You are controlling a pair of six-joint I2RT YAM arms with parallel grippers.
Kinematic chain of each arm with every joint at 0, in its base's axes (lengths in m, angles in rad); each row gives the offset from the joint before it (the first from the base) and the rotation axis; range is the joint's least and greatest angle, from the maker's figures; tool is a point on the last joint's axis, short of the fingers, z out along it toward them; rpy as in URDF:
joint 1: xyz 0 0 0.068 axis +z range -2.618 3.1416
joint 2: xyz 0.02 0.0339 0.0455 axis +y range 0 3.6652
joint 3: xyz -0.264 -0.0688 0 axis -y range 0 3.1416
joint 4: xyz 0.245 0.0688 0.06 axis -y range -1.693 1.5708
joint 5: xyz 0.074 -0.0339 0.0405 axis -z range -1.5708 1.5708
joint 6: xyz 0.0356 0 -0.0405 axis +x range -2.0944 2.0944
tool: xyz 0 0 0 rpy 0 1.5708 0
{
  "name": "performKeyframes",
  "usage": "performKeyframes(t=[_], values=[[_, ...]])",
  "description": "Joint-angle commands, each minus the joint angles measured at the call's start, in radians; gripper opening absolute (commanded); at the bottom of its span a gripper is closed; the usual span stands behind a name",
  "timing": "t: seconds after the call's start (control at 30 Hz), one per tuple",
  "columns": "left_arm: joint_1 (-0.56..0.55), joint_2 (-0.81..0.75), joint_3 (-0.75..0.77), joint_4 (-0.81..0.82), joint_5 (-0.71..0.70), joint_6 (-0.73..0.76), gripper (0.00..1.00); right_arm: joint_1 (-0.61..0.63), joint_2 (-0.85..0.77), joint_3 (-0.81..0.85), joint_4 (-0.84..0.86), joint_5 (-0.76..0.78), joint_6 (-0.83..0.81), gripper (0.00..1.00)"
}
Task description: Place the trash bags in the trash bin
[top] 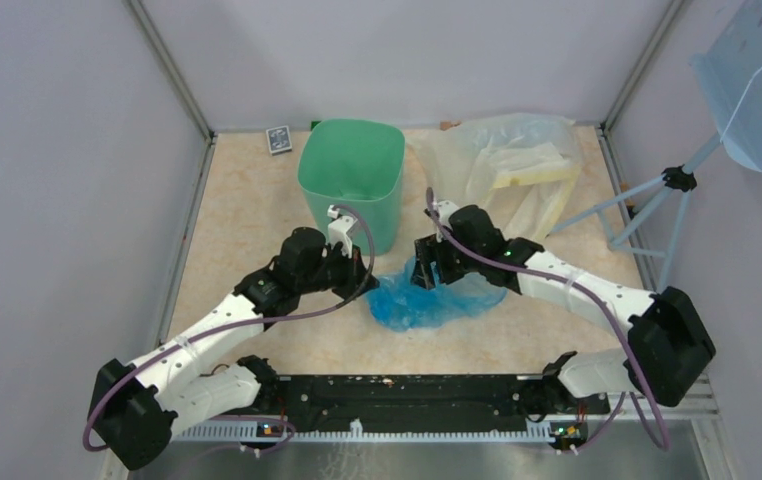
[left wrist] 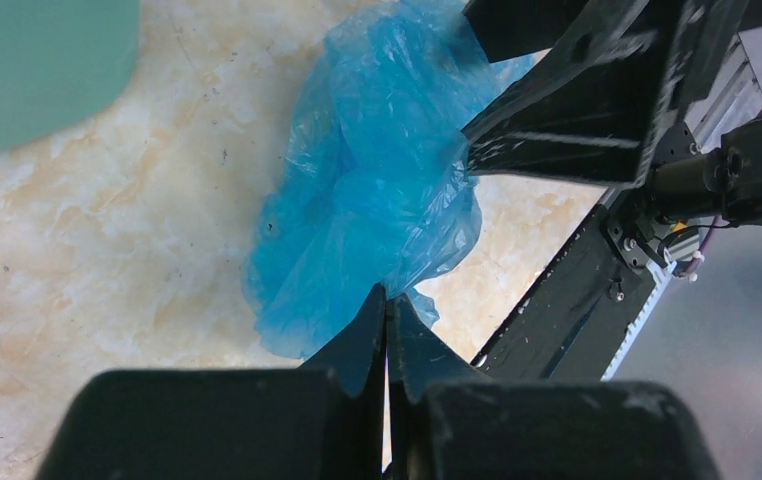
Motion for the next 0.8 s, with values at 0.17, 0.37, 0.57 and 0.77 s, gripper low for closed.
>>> performKeyframes(t=[0.17,0.37,0.57,0.77], values=[[-0.005,-0.018,0.003,-0.012,-0.03,0.012,0.0,0.122,0.08,0.127,-0.075,0.612,0.004,0.33],[-0.006,-0.023,0.007,-0.102,-0.158,-0.01,0.0,0.096,0.016,0.123,-0.1,0.679,-0.001,0.16],[-0.004,0.0,-0.014,-0.151,-0.25,-0.056,0.0,-0.011,-0.088,0.096,-0.119,0.581,0.021,0.0],[-0.004,0.022,-0.04,-0.149,-0.24,-0.065,0.0,-0.044,-0.245,0.091,-0.075,0.381,0.049,0.0]])
